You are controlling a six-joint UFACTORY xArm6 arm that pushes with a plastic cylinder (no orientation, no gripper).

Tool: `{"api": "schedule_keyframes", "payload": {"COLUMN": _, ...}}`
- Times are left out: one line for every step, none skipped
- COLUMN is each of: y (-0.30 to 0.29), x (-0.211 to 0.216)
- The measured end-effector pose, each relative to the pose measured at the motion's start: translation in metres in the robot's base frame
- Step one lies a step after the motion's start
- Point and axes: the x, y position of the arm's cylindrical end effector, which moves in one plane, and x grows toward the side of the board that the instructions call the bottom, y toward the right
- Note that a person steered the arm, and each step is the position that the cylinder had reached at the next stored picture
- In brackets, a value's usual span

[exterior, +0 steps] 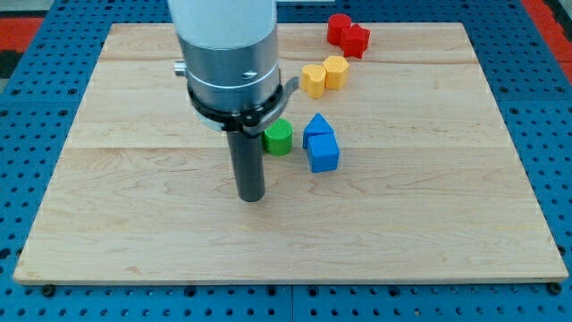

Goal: Place your arm at the bottom of green circle

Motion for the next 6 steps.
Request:
{"api": "schedule_keyframes", "payload": {"y": 0.019, "x": 0.0}}
{"api": "schedule_keyframes", "payload": {"y": 0.037, "x": 0.0}}
{"api": "schedule_keyframes", "payload": {"y": 0.059, "x": 0.0}}
{"api": "schedule_keyframes", "payload": {"y": 0.067, "x": 0.0}}
{"api": "schedule_keyframes", "payload": {"y": 0.09, "x": 0.0}}
{"api": "schedule_keyframes", "payload": {"y": 0.049, "x": -0.006}}
